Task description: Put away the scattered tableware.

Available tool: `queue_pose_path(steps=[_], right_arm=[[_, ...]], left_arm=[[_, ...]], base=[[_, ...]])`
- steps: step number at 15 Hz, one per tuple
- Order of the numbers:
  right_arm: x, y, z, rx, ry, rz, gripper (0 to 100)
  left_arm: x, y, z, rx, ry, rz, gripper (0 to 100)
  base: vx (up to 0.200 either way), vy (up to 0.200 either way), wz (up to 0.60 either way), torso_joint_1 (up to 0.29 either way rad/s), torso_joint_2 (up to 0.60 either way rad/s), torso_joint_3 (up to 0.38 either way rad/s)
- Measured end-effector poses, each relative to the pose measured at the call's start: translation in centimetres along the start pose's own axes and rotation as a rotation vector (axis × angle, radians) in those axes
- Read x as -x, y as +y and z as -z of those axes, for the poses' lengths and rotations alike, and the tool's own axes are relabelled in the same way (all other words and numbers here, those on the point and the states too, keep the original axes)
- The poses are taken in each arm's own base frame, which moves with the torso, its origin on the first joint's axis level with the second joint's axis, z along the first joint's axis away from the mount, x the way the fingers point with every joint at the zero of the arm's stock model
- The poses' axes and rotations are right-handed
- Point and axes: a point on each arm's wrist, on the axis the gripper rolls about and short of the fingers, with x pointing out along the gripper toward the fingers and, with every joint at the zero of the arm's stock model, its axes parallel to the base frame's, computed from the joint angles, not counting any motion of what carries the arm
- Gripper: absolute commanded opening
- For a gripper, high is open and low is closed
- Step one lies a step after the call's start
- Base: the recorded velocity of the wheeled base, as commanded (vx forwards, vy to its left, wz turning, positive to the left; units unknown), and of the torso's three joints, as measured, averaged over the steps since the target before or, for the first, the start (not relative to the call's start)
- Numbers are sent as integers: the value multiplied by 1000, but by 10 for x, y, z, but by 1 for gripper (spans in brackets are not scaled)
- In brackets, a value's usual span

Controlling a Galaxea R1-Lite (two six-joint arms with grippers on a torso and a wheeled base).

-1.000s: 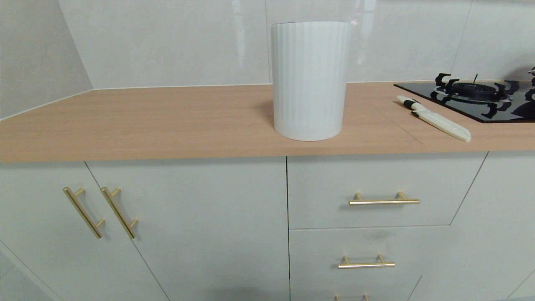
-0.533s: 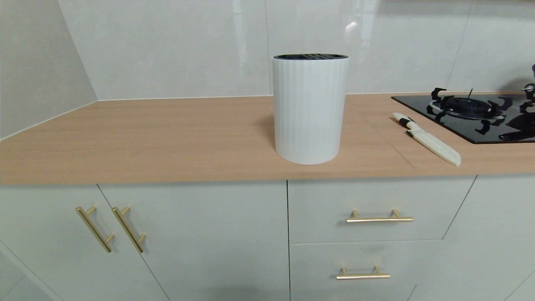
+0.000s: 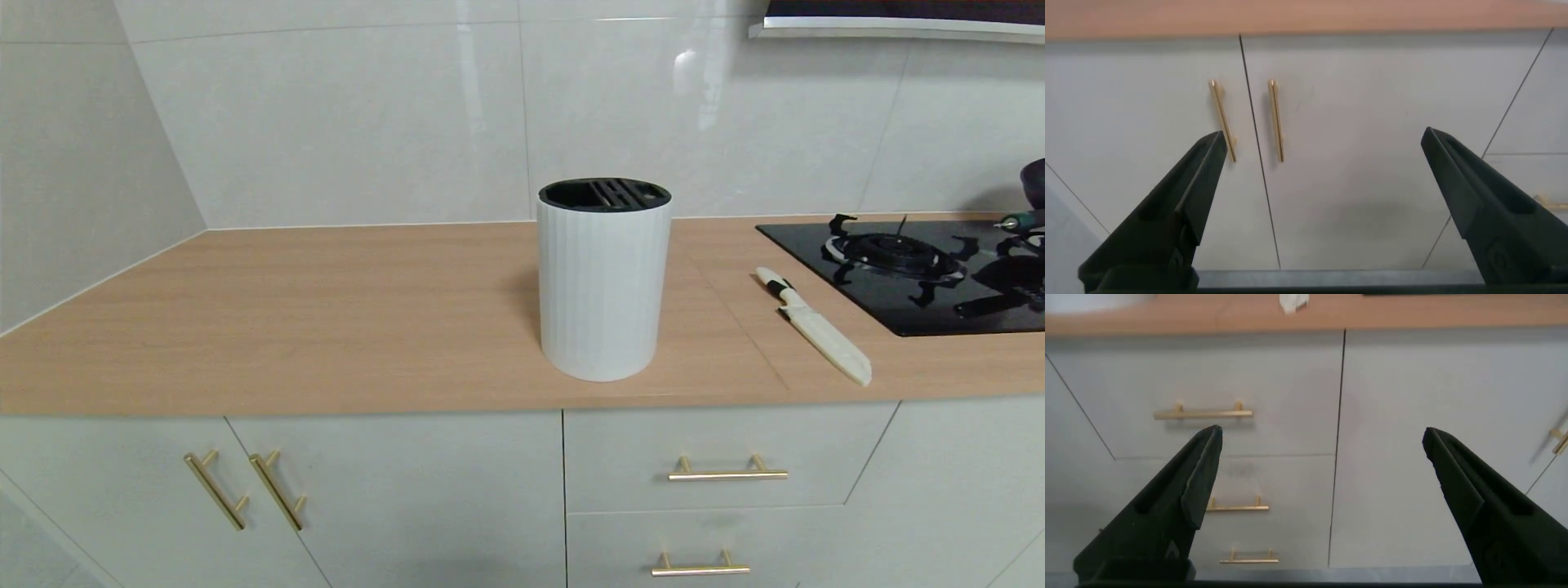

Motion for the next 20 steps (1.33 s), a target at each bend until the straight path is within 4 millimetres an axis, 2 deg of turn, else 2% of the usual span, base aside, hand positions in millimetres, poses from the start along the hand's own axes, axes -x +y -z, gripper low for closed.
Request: queue_pose_path(steps=[20], right_arm=[[0, 0, 0, 0, 0, 0, 100]], left_arm=[[0, 0, 0, 0, 0, 0, 100]], base=[[0, 0, 0, 228, -532, -306]])
